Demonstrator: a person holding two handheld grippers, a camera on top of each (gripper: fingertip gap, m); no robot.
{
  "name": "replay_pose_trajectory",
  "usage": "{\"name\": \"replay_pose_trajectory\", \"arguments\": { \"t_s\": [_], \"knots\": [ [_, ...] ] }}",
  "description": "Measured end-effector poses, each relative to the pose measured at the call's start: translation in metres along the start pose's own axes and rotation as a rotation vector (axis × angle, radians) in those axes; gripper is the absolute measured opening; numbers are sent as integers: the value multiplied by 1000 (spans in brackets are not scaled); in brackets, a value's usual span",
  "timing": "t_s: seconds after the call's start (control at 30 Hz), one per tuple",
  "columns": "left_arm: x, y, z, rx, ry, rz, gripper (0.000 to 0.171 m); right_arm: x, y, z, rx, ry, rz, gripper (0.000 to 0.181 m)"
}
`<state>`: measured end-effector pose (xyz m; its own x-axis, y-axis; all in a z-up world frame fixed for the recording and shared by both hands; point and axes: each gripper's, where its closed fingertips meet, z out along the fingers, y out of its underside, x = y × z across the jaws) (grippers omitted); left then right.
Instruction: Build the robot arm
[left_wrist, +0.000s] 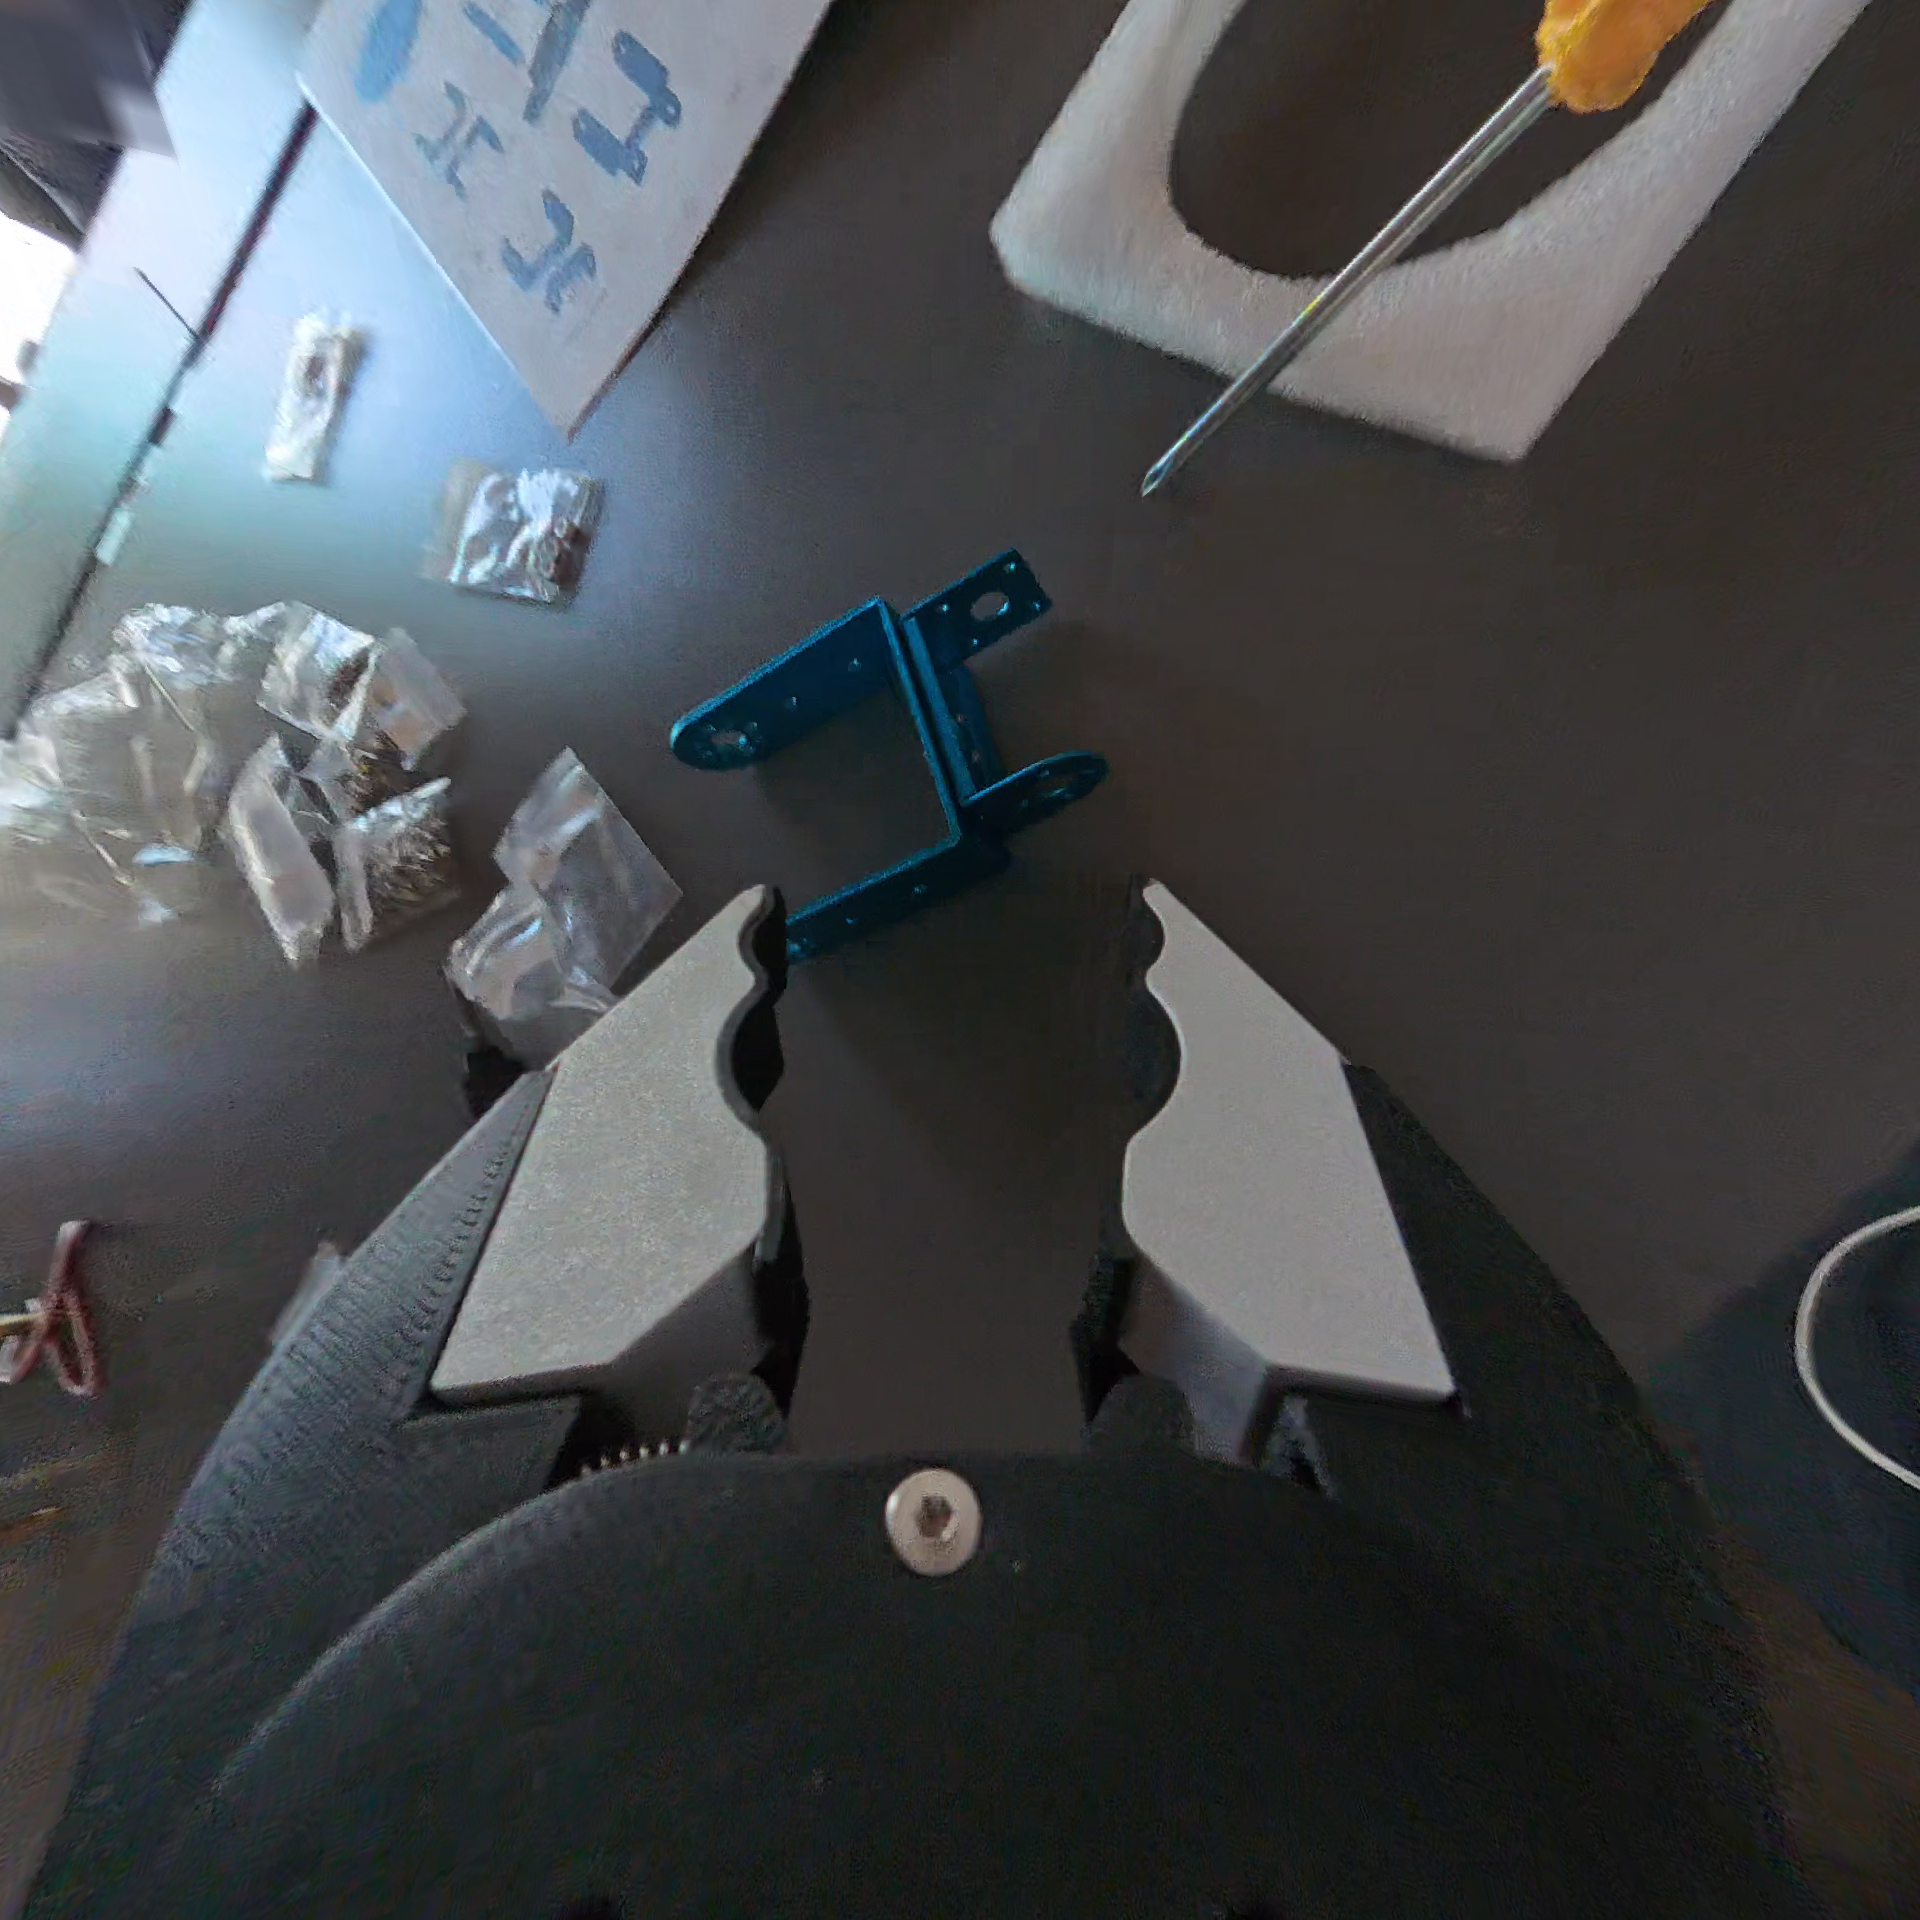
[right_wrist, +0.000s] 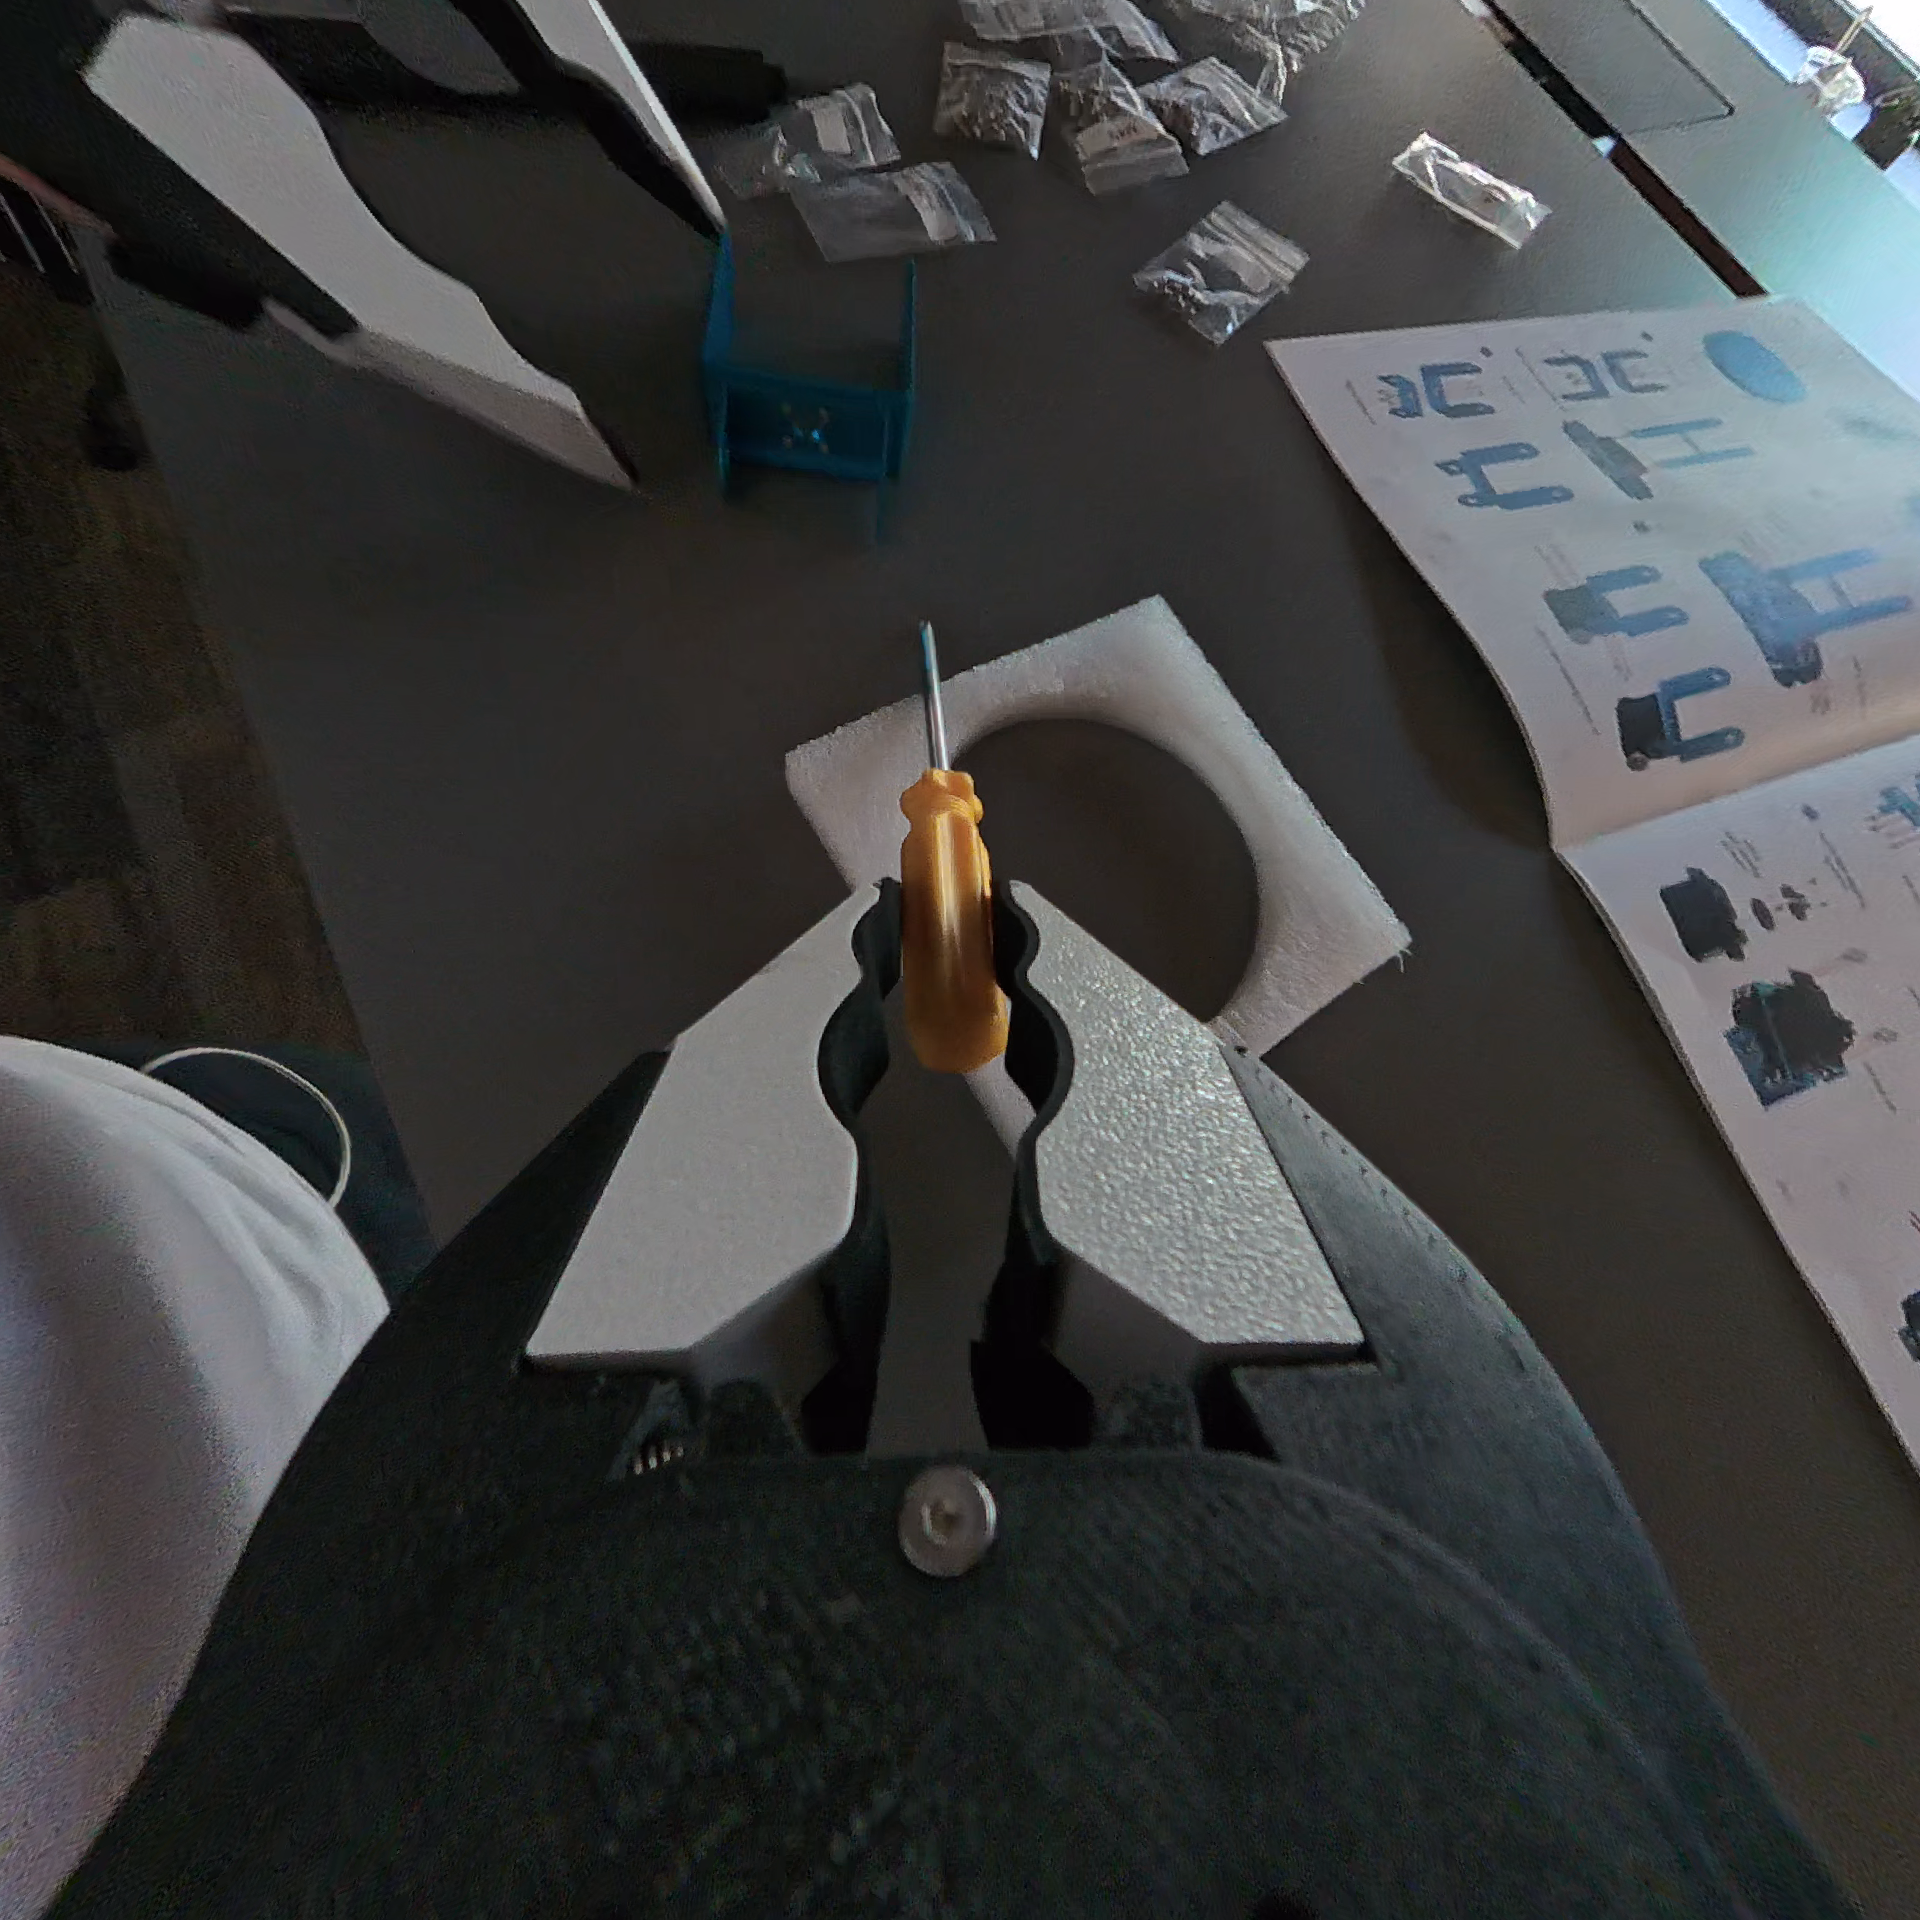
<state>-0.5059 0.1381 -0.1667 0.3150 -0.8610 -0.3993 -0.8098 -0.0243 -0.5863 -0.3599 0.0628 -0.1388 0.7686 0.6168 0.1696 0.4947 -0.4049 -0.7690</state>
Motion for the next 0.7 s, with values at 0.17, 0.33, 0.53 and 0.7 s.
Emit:
{"name": "replay_pose_trajectory", "arguments": {
  "t_s": [0.17,0.33,0.53,0.7],
  "knots": [
    [-4,-12,-19,108,261,-134,46,19,26,-28,18,7,81,15],
    [-13,-28,-13,73,539,-369,33,-14,-13,-30,209,-9,170,15],
    [-17,-42,-6,98,815,-807,33,-45,-13,12,204,53,119,14],
    [-9,-29,-1,37,836,-675,32,-47,-6,20,131,62,119,15]
  ]
}}
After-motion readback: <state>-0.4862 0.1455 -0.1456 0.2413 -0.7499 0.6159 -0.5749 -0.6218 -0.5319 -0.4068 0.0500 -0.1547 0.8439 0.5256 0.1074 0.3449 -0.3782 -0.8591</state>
